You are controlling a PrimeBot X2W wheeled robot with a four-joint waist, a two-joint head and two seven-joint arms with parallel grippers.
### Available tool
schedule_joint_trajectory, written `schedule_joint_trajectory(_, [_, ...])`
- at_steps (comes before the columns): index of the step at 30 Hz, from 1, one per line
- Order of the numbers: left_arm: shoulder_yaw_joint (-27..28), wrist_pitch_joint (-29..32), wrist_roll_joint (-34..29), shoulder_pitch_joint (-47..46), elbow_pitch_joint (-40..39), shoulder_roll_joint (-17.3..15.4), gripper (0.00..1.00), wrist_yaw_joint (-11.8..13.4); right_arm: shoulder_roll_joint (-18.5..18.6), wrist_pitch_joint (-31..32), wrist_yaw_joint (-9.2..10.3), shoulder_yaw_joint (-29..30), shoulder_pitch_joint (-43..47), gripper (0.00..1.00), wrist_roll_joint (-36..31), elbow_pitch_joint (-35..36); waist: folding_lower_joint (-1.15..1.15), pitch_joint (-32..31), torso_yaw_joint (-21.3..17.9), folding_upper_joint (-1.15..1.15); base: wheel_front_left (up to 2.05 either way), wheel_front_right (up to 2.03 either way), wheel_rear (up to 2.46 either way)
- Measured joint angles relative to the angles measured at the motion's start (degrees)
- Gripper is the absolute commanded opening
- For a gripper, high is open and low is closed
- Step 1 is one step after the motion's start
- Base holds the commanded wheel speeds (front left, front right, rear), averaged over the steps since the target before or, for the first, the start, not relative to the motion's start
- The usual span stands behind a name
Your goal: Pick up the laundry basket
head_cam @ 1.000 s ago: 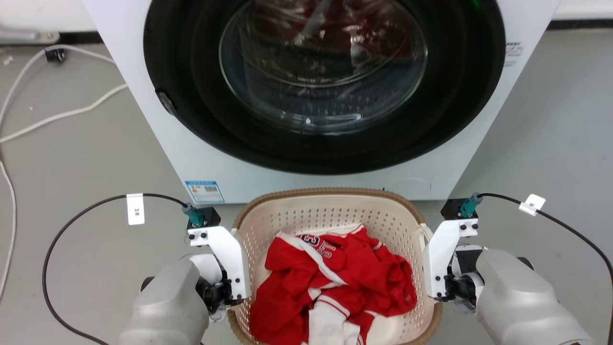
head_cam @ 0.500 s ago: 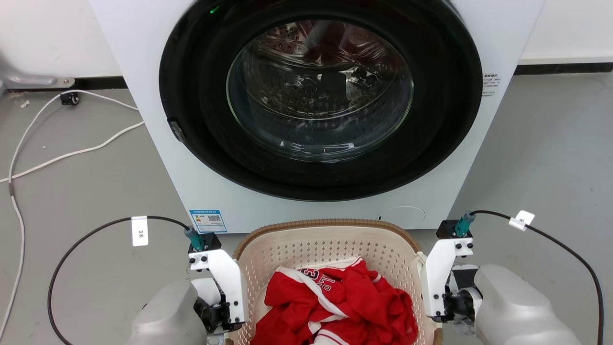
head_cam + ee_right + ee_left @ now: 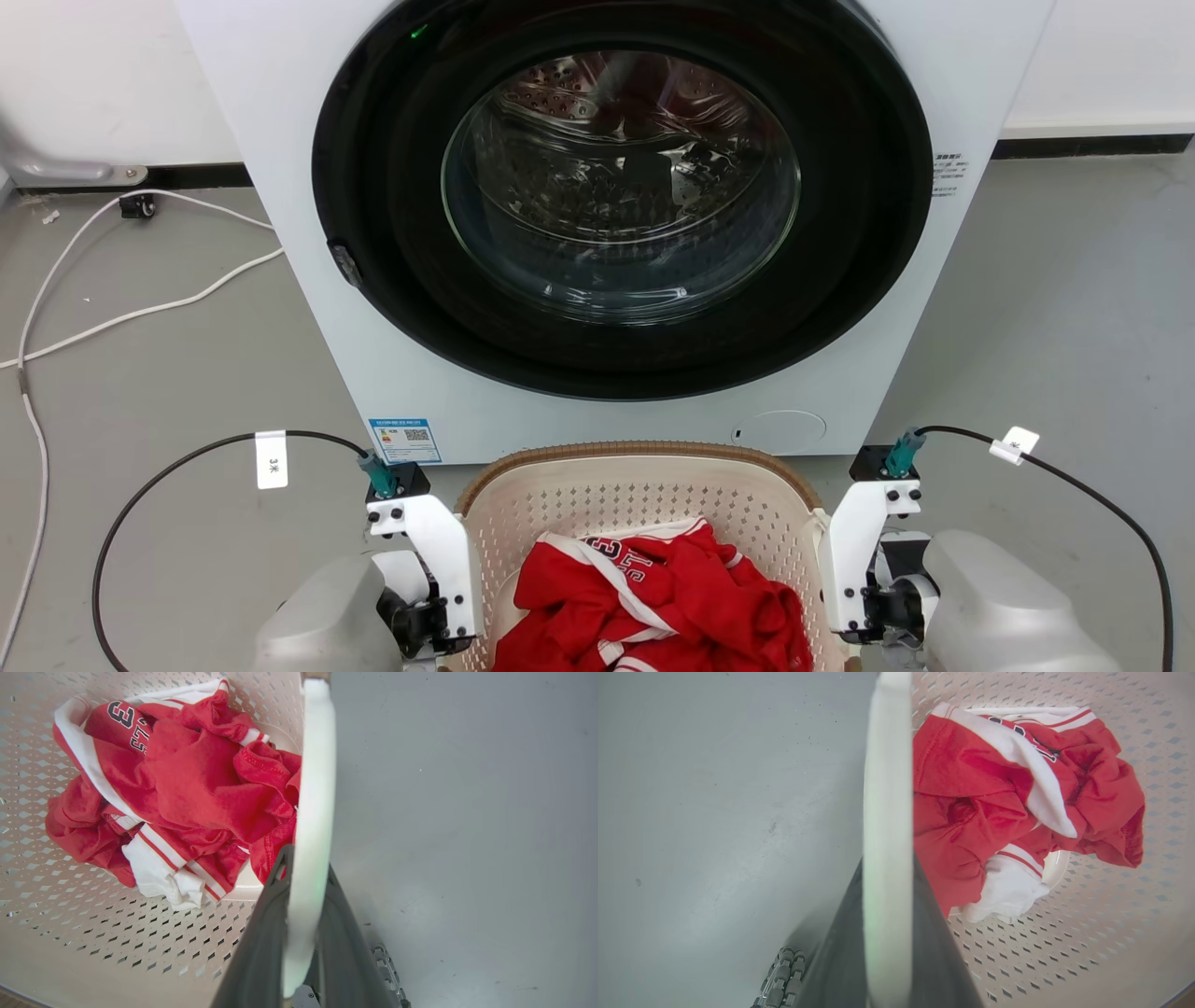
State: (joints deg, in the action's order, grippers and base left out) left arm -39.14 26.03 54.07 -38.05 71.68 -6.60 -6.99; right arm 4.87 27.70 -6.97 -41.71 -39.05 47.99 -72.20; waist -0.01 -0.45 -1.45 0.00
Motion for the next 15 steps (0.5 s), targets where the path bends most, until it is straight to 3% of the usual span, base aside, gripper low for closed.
schedule_joint_trajectory(15, [-1.2,-0.6,1.2,0.1,0.3,0.0,0.00,0.0,0.0,0.0,0.00,-1.1,-0.1,0.00,0.9,-0.3,0.00,0.1,-0.4,0.00,0.00,0.00,0.00])
